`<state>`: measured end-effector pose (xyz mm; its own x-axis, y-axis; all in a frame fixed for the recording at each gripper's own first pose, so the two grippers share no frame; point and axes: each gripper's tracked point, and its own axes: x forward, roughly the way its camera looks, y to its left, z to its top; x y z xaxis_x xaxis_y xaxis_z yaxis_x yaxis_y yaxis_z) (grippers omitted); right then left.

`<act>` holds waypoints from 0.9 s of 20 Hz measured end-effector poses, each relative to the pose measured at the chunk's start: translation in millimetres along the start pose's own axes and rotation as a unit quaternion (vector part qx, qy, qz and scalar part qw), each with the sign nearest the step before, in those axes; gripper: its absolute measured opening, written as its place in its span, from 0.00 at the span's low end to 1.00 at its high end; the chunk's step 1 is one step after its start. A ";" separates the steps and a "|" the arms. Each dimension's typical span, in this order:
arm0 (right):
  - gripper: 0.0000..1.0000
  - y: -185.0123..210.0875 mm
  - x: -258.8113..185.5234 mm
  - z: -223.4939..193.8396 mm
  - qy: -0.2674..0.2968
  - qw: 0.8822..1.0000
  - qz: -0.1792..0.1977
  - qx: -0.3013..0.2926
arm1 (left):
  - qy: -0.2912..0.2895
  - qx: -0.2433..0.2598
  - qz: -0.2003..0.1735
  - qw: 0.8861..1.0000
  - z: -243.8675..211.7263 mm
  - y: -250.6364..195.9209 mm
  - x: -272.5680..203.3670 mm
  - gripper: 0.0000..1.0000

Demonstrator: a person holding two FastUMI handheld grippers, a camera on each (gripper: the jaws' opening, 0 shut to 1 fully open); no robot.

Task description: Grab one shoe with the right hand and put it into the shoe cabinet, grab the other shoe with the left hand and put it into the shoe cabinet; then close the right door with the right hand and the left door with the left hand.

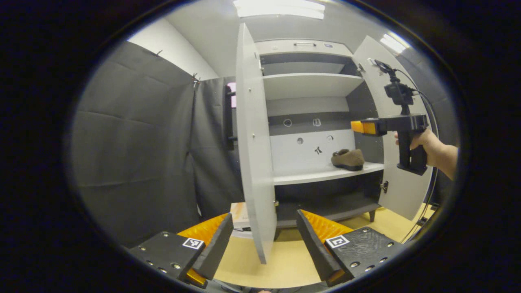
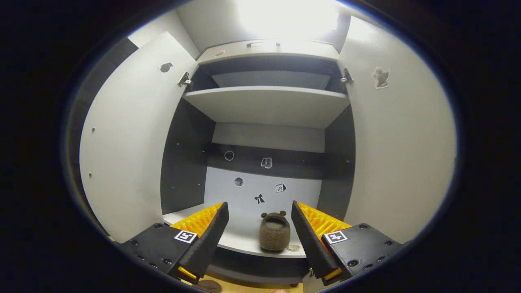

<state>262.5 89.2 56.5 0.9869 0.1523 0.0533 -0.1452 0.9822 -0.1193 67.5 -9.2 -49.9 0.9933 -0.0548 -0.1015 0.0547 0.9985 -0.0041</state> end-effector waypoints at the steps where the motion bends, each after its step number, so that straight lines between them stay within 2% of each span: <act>1: 0.97 -2.3 -13.1 1.3 -0.005 1.000 -0.002 0.001 | 0.004 -0.002 -0.012 1.000 -7.2 -8.8 3.9 1.00; 7: 0.98 -16.4 -81.4 -8.0 -0.006 1.000 -0.012 -0.009 | 0.059 0.008 -0.087 0.994 -67.6 -67.1 22.4 1.00; 8: 0.98 -20.7 -90.2 -8.6 -0.005 1.000 -0.018 -0.011 | 0.070 0.007 -0.098 0.993 -79.1 -77.0 26.6 0.93; 11: 0.97 -25.0 -106.6 -13.1 0.001 1.000 -0.026 -0.002 | 0.111 0.014 -0.116 0.987 -118.6 -97.6 40.5 0.93; 14: 0.97 -36.0 -131.4 -14.3 0.000 0.999 -0.045 -0.009 | 0.155 0.023 -0.126 0.980 -165.3 -112.7 53.6 0.85; 15: 0.98 -38.4 -139.3 -16.8 0.005 0.999 -0.050 -0.010 | 0.174 0.022 -0.128 0.976 -178.3 -114.8 58.8 0.85; 17: 0.97 -38.3 -147.5 -24.8 0.020 0.998 -0.051 -0.004 | 0.205 0.014 -0.130 0.970 -202.8 -122.8 70.4 1.00; 18: 0.97 -39.7 -150.4 -28.4 0.027 0.998 -0.054 -0.002 | 0.220 0.008 -0.132 0.966 -213.4 -127.7 74.0 1.00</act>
<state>121.9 24.2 25.0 0.9991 0.0401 0.0134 -0.0382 0.9920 -0.1201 112.3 -140.4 -269.2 0.8052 -0.2979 -0.5127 0.3054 0.9495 -0.0720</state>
